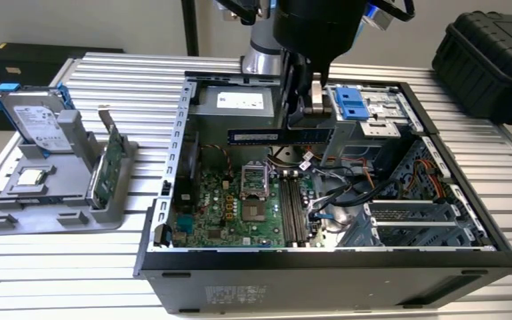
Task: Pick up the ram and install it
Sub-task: 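Pick up the ram and move it above insertion slot, then insert the ram into the slot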
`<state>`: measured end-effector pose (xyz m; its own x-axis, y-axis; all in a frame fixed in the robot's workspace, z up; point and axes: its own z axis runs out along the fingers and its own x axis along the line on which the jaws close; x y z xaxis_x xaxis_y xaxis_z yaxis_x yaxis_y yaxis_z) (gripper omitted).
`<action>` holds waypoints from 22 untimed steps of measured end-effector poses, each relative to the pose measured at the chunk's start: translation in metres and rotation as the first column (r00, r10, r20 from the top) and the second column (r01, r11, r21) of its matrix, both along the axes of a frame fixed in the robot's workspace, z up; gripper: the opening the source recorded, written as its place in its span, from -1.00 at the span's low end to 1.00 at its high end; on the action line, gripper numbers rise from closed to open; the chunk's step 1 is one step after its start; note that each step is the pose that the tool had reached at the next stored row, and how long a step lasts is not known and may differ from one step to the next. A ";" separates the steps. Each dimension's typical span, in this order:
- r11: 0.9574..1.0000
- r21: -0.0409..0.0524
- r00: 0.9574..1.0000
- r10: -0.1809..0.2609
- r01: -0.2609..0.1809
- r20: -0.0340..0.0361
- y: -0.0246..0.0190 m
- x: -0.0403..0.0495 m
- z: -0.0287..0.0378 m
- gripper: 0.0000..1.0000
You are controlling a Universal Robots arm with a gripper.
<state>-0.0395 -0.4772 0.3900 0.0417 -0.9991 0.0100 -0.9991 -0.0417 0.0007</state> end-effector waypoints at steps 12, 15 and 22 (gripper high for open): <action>0.999 0.000 0.999 -0.052 0.052 0.000 0.0000 0.0000 -0.0079 -1.00; 0.998 0.000 0.998 -0.063 0.063 0.000 0.0000 0.0000 -0.0095 -1.00; 0.995 0.000 0.995 -0.102 0.102 0.000 0.0000 0.0000 -0.0111 -1.00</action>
<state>-0.0395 -0.4772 0.3790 -0.0602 -0.9981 0.0100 -0.9982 0.0602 0.0007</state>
